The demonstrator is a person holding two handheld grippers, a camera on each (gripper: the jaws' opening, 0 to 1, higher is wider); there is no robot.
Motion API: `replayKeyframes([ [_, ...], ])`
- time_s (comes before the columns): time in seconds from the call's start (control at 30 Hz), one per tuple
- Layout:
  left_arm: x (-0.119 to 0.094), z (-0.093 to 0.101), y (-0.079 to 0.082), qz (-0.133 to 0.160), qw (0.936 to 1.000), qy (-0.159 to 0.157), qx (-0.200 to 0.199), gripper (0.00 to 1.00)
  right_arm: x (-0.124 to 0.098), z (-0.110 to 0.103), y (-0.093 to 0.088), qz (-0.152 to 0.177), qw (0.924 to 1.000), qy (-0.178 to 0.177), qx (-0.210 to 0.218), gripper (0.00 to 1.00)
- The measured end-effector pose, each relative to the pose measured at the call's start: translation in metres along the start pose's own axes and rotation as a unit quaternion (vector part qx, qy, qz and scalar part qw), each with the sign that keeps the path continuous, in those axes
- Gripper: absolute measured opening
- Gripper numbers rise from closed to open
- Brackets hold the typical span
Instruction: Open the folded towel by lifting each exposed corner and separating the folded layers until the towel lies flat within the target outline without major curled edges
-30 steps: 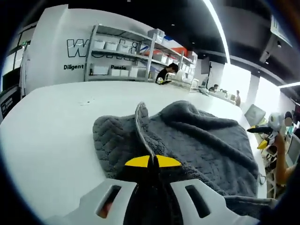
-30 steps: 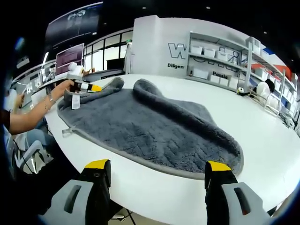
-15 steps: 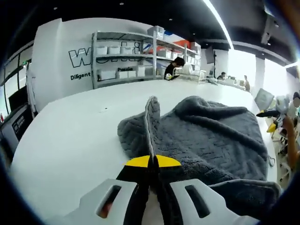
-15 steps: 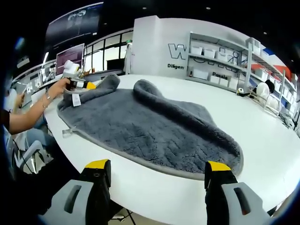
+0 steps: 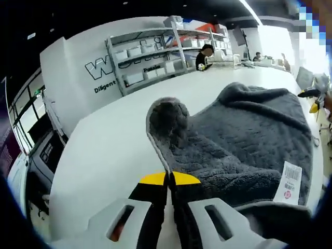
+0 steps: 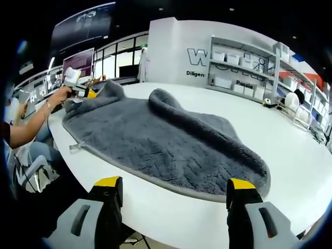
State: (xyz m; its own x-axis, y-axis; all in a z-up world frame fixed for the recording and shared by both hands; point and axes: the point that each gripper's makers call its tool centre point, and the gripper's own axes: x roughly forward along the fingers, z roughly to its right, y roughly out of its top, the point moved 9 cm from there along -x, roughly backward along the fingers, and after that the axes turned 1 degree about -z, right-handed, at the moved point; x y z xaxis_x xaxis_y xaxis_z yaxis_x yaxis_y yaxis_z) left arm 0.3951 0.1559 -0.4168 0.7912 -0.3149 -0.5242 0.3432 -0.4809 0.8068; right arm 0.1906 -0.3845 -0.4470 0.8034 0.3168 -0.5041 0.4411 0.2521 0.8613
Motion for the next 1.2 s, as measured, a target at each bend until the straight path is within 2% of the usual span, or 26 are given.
replayKeyframes([
  [0.23,-0.008,-0.024,-0.019,-0.057,0.9959,0.054,0.046,0.02,0.001,-0.002,0.003,0.000,1.0000,0.000,-0.005,0.83],
  [0.37,-0.008,-0.033,-0.032,-0.080,0.9935,0.062,0.052,0.02,0.002,-0.003,0.005,0.000,1.0000,0.001,-0.007,0.83],
  [0.5,-0.007,-0.042,-0.043,-0.110,0.9879,0.083,0.071,0.03,0.003,-0.003,0.006,-0.003,1.0000,0.002,-0.008,0.83],
  [0.67,-0.004,-0.049,-0.051,-0.123,0.9853,0.091,0.075,0.03,0.003,-0.002,0.006,-0.004,1.0000,0.001,-0.009,0.83],
  [0.87,-0.004,-0.052,-0.051,-0.117,0.9862,0.094,0.069,0.05,0.003,-0.002,0.007,-0.004,0.9999,0.001,-0.009,0.83],
  [0.97,-0.009,-0.053,-0.050,-0.099,0.9885,0.100,0.055,0.17,0.003,-0.002,0.006,-0.003,1.0000,0.002,-0.008,0.83],
  [1.03,-0.015,-0.053,-0.049,-0.085,0.9907,0.097,0.043,0.30,0.003,-0.002,0.006,-0.003,1.0000,0.002,-0.008,0.83],
  [1.13,-0.028,-0.051,-0.049,-0.059,0.9948,0.081,0.015,0.41,0.003,-0.001,0.006,-0.003,1.0000,0.001,-0.007,0.83],
  [1.2,-0.039,-0.045,-0.049,-0.039,0.9973,0.061,-0.013,0.43,0.003,-0.001,0.006,-0.003,1.0000,0.001,-0.007,0.83],
])
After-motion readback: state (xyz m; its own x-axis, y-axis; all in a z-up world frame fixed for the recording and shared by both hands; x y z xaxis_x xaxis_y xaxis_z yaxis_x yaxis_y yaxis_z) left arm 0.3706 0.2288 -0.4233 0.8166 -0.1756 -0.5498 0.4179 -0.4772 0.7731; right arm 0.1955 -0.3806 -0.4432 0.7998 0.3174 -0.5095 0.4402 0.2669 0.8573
